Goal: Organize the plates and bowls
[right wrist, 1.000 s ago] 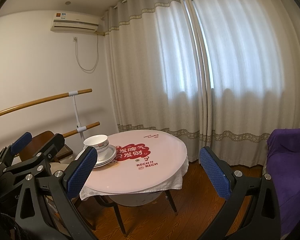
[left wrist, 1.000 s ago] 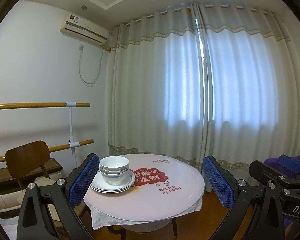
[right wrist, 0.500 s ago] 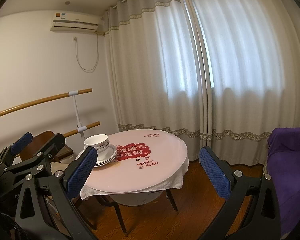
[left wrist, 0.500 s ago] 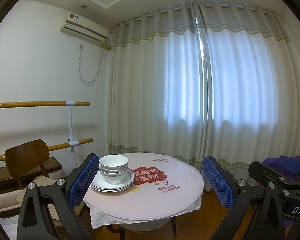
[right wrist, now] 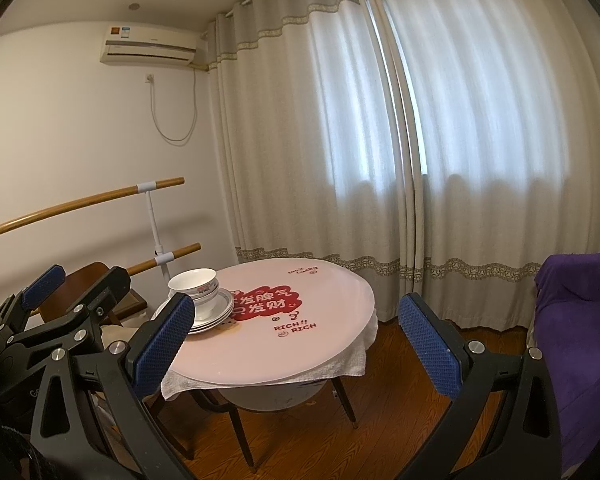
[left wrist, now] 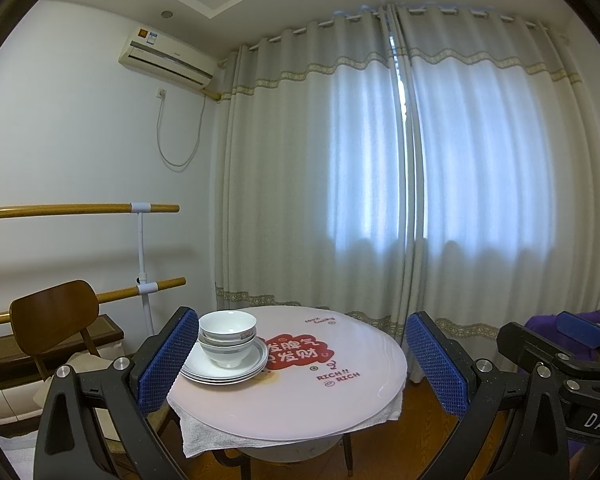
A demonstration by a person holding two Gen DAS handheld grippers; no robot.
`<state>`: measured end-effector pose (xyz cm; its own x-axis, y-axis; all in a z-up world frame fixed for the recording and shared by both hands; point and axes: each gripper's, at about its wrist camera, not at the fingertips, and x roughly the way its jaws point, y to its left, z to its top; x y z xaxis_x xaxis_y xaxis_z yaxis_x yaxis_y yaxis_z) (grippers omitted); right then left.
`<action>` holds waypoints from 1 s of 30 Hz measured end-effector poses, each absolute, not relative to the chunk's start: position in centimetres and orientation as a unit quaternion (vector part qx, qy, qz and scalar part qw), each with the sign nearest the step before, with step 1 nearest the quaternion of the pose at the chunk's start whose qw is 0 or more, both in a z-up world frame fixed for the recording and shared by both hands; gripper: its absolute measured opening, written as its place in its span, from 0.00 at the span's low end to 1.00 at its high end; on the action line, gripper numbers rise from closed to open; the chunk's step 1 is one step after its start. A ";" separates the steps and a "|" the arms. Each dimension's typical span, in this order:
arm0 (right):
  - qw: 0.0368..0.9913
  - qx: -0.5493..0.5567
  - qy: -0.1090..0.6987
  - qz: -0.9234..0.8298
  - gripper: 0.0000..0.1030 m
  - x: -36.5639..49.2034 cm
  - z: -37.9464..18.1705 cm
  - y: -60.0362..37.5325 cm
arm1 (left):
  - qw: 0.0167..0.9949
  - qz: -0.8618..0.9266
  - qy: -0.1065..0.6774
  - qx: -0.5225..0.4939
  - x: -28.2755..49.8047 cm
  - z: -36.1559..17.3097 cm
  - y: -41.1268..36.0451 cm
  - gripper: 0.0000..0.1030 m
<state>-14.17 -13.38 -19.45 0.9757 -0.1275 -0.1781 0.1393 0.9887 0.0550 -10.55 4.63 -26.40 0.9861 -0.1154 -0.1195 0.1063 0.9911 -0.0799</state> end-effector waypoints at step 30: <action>0.993 0.034 0.087 -0.067 1.00 -14.3 -19.5 -13.3 | 0.996 -0.055 0.058 -0.035 -10.8 -26.5 4.7 0.99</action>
<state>-14.35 -13.28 -19.53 0.9758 -0.1277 -0.1773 0.1396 0.9886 0.0565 -10.80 4.71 -26.55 0.9871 -0.1145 -0.1122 0.1063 0.9914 -0.0769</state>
